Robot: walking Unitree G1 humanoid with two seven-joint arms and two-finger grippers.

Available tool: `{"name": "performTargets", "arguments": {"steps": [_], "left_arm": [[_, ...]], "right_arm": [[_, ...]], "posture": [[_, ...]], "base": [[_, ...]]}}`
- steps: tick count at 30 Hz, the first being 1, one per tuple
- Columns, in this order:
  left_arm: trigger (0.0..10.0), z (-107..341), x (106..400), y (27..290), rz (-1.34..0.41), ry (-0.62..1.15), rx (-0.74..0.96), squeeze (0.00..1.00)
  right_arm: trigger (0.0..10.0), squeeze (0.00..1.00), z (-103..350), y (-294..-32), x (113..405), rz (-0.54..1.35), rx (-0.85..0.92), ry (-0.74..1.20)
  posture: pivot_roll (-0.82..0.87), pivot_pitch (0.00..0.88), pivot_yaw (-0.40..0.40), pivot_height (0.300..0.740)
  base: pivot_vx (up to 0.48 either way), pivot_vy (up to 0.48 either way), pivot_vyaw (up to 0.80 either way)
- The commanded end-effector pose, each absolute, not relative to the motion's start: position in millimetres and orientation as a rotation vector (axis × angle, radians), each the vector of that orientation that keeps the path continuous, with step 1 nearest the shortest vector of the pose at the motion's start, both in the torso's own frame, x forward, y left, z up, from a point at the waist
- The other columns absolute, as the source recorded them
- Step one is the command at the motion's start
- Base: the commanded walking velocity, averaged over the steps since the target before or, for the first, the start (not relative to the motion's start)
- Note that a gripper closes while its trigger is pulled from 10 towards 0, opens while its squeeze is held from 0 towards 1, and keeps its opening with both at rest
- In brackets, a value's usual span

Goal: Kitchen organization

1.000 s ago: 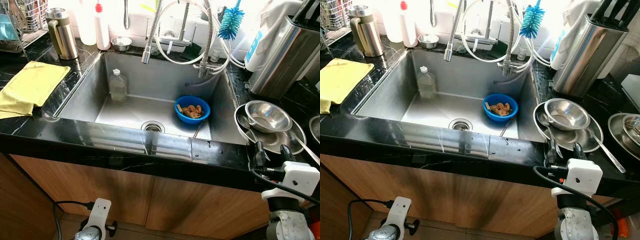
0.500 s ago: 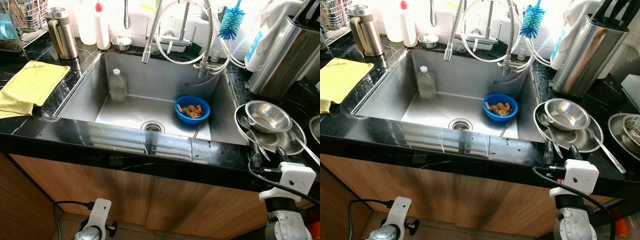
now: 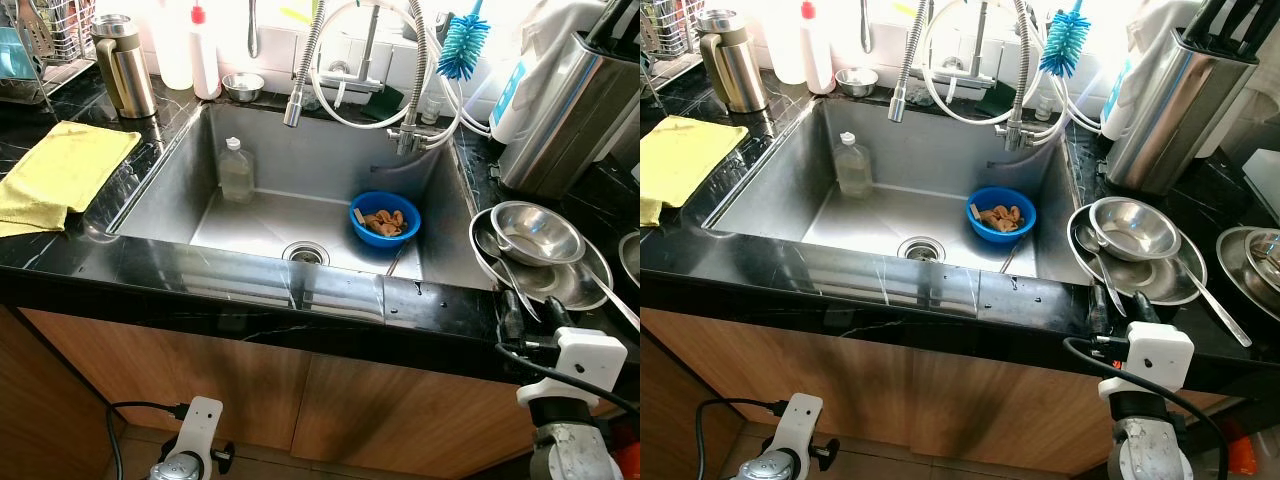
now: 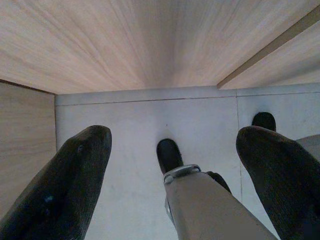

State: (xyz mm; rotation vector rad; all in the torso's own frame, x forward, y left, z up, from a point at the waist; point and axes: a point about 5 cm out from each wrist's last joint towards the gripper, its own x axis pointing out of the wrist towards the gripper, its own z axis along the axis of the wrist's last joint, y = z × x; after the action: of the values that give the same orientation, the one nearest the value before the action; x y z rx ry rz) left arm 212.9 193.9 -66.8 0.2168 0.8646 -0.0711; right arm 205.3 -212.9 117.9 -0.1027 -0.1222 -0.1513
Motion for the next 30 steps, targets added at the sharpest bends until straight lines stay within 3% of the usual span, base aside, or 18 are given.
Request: {"name": "performTargets", "arguments": {"steps": [1,26,27,28,30], "left_arm": [[10.0,-69.1,209.8,191.3,-0.093,0.878,0.229,0.00],[10.0,-69.0,210.0,191.0,-0.083,0.873,0.229,0.00],[10.0,-68.9,210.1,191.0,-0.083,0.872,0.228,0.00],[10.0,-68.9,210.1,190.9,-0.082,0.872,0.228,0.00],[10.0,-68.9,210.2,190.9,-0.081,0.871,0.227,0.00]], "right_arm": [[0.0,0.00,117.5,-215.7,205.4,-0.154,-0.108,-0.119],[0.0,0.00,123.1,-216.1,209.7,-0.144,-0.114,-0.139],[3.1,0.00,123.5,-216.0,210.0,-0.144,-0.115,-0.140],[10.0,0.00,124.7,-215.9,210.7,-0.144,-0.115,-0.143],[10.0,0.00,126.1,-216.0,211.5,-0.144,-0.116,-0.148]], "posture": [[0.15,0.076,-0.134,0.736],[0.15,0.074,-0.139,0.736],[0.15,0.074,-0.139,0.736],[0.15,0.074,-0.140,0.736],[0.15,0.073,-0.140,0.736]], "base": [[0.000,0.000,0.00],[0.000,0.000,0.00],[0.000,0.000,0.00],[0.000,0.000,0.00],[0.000,0.000,0.00]]}}
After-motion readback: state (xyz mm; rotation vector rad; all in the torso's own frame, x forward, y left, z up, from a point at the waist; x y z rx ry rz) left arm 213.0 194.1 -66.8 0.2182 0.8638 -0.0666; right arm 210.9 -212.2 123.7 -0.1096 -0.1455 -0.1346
